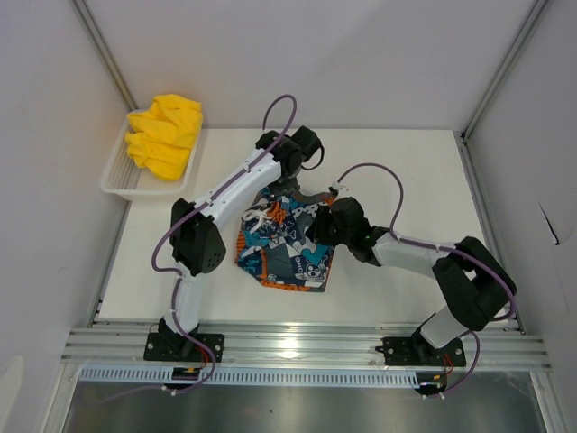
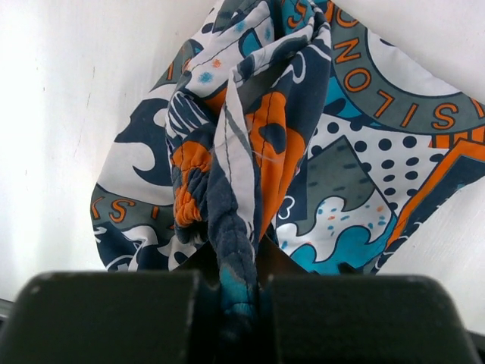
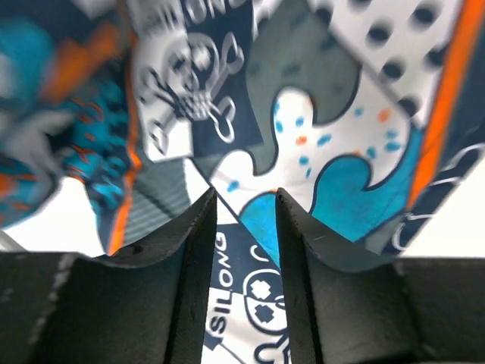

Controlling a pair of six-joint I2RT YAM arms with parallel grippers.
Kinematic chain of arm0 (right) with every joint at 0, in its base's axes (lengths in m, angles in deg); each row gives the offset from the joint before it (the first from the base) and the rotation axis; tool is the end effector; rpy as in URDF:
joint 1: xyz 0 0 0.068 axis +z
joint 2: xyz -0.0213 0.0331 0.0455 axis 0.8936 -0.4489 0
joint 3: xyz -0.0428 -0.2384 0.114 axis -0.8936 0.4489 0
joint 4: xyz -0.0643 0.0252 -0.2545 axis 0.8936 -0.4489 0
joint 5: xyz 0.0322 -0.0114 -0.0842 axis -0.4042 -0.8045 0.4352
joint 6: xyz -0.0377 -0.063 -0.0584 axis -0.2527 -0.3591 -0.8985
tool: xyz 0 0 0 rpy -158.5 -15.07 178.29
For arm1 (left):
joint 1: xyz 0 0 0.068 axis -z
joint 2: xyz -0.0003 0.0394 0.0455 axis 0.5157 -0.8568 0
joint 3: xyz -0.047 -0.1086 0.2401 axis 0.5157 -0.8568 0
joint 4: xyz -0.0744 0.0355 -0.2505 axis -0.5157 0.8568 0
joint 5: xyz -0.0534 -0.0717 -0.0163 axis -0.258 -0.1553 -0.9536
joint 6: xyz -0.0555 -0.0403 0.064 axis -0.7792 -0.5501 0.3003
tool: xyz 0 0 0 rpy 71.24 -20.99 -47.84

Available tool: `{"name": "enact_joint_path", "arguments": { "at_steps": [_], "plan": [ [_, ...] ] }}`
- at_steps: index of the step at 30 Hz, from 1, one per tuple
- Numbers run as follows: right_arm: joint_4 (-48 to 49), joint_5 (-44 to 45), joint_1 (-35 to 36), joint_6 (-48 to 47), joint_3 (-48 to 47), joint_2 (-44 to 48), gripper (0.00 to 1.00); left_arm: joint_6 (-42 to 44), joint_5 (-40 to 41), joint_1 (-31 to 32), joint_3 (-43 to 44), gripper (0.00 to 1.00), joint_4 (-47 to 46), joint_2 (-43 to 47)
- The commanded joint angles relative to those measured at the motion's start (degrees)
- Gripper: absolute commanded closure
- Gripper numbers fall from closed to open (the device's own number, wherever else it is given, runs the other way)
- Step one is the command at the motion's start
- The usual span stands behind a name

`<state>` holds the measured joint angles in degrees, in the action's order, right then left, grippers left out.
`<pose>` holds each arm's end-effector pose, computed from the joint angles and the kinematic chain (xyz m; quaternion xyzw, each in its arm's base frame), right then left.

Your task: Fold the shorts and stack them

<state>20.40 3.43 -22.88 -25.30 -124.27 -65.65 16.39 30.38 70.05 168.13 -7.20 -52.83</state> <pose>0.2806 0.2397 0.1392 -0.0357 0.8934 0.2788 0.3505 0.3639 -0.2464 0.2565 -0.1245 0.9577 0.0718 0.2494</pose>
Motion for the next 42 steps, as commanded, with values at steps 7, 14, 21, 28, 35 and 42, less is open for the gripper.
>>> {"name": "enact_joint_path", "arguments": {
  "at_steps": [7,14,21,28,35,42],
  "plan": [
    [-3.70,5.63,-6.42,-3.05,2.97,10.13,0.59,-5.85,-3.36,2.39,2.68,1.00,1.01,-0.48],
    [-2.38,6.51,-10.82,-2.87,7.11,11.46,0.59,-7.53,-4.76,6.26,2.59,1.00,-0.22,-1.44],
    [-1.23,3.53,-14.07,-3.05,6.50,5.85,0.61,-9.28,-5.38,9.86,2.76,1.00,-2.50,-4.25],
    [-0.97,2.38,-14.96,-2.79,6.14,1.70,0.62,-11.57,-5.82,11.09,2.86,1.00,-5.05,-7.06],
    [-0.18,1.59,-15.57,-2.61,6.85,1.87,0.62,-13.69,-6.35,12.24,2.15,0.81,-11.63,-7.86],
    [1.66,0.98,-16.80,-2.53,9.21,4.77,0.60,-8.87,-5.65,12.15,3.12,0.01,-15.33,-4.71]
  ]
}}
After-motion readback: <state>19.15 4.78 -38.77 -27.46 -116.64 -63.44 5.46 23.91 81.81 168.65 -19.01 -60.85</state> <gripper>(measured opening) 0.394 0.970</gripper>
